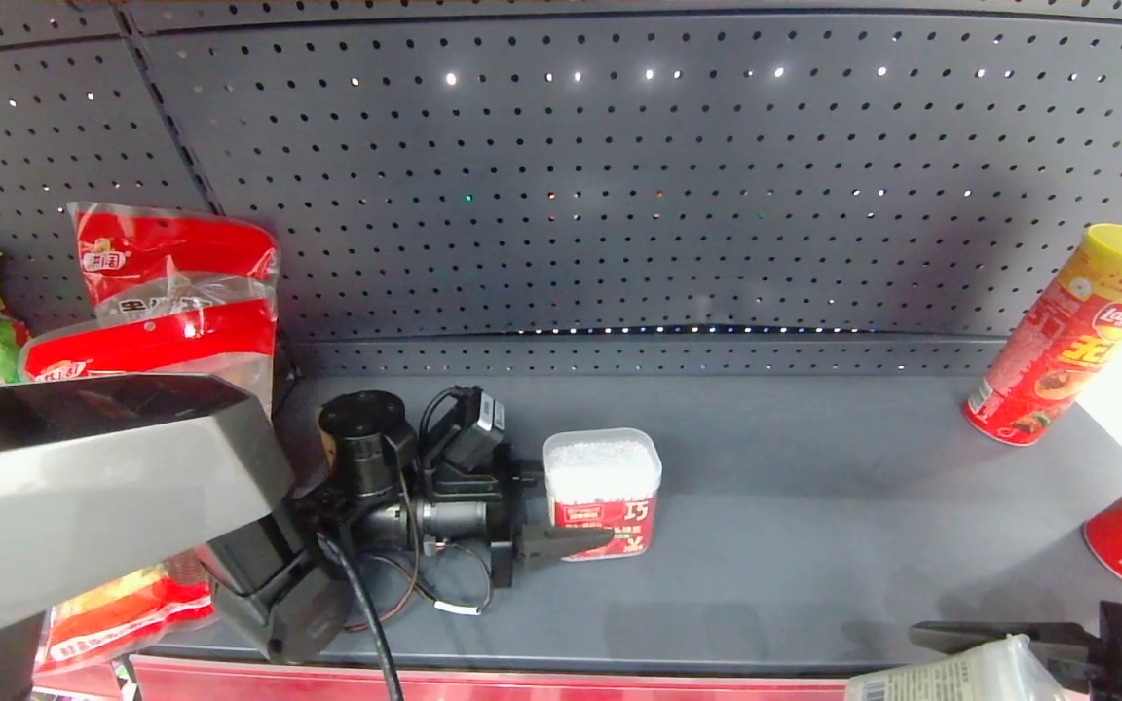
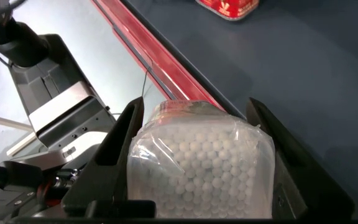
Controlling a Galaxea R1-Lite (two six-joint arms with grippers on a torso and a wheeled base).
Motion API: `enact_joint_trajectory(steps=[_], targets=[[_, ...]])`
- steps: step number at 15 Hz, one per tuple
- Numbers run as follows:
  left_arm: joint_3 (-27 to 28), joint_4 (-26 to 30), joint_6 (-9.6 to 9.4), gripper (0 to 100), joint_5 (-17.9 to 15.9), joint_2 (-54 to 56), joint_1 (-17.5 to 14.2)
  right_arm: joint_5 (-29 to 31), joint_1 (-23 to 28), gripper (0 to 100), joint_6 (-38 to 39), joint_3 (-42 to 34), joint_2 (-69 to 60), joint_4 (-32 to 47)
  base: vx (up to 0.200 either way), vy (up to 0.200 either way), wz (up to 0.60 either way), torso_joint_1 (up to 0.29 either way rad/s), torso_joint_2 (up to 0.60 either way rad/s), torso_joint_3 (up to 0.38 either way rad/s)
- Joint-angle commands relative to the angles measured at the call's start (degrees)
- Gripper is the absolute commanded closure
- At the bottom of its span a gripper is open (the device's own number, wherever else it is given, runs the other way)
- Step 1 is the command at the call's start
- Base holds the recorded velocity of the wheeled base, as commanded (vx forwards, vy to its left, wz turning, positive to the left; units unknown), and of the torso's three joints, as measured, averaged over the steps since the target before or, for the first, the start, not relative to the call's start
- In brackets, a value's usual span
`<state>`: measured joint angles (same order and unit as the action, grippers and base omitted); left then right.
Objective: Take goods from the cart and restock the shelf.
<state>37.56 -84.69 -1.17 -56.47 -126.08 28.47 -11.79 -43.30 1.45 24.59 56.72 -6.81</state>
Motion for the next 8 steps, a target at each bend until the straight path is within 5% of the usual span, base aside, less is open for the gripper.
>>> enact_joint_trajectory(steps=[1, 8], targets=[[-1.79, -0.13, -0.06, 100, -0.31, 2.15, 0.10, 0.01, -0.12, 100, -0.04, -0.15, 0.23, -0.04, 0.000, 0.000, 0.00, 0.000, 0.00, 0.000], [-7.15, 1.02, -3.40, 100, -0.75, 2.06, 1.68, 0.01, -0.03, 100, -0.04, -0.42, -0.12, -0.04, 0.000, 0.000, 0.00, 0.000, 0.00, 0.000]])
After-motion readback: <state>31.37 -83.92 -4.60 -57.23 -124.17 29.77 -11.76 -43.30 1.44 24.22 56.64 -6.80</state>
